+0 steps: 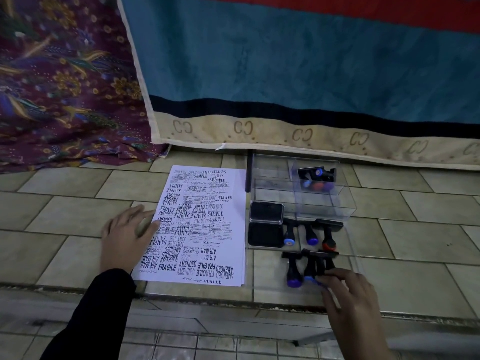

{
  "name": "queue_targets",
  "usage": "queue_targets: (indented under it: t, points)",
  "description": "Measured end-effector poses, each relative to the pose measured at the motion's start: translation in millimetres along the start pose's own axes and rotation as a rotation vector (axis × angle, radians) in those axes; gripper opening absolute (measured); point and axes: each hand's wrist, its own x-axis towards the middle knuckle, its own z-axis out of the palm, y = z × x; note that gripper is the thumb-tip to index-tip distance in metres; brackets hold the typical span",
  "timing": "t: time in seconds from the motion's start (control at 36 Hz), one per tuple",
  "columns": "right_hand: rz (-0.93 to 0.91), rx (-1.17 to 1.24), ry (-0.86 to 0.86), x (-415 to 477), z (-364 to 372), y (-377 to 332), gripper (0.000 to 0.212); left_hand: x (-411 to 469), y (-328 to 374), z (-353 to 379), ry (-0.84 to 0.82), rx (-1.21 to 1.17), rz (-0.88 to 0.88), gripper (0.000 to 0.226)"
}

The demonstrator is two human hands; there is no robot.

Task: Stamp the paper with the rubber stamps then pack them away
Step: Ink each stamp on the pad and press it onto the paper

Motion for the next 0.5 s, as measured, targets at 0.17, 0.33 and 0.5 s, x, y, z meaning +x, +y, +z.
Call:
queue_targets:
  t: [0.17, 0.33, 0.5]
  points:
    - [-0.004, -0.072, -0.014, 1.3, 2.9, 2.5, 0.027, 0.0, -2.1, 1.3, 0.005, -0.005, 0.002, 0.044]
    - [0.039, -0.046, -0.039, 7.6, -10.9, -7.9, 0.025, -0.7, 0.0, 0.2, 0.007, -0.002, 0.003, 0.043]
    - [0.048, 0.097, -0.003, 64.9, -26.9, -12.6, 0.009, -0.6, 0.4, -0.8, -0.006, -0.004, 0.003, 0.043]
